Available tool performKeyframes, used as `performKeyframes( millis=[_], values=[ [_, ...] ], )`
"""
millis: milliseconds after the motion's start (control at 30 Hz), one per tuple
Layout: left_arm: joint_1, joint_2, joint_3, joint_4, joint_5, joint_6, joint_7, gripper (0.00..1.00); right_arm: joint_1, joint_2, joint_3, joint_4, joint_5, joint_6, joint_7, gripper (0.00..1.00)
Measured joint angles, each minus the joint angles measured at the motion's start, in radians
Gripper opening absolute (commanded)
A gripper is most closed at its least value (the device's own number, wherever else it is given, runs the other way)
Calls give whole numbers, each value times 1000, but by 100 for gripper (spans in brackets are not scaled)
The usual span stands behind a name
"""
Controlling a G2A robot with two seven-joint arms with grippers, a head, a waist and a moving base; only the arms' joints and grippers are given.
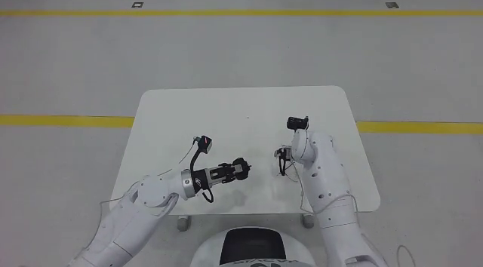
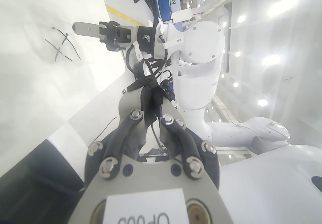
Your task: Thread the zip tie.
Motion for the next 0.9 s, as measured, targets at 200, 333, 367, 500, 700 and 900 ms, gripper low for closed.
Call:
performKeyframes(
  millis=[200,333,367,500,700,900],
  values=[
    [0,0,0,0,0,0,0,0,3,-28,25,45,0,0,-58,100],
    [0,0,0,0,0,0,0,0,4,-28,19,46,0,0,-58,100],
    [0,0,0,0,0,0,0,0,4,-28,20,46,0,0,-58,100],
    [0,0,0,0,0,0,0,0,-5,-27,21,49,17,-1,-81,100],
    [0,0,0,0,0,0,0,0,-8,-29,10,58,0,0,-83,49],
    [0,0,0,0,0,0,0,0,-38,-26,15,13,0,0,-77,37]
  ],
)
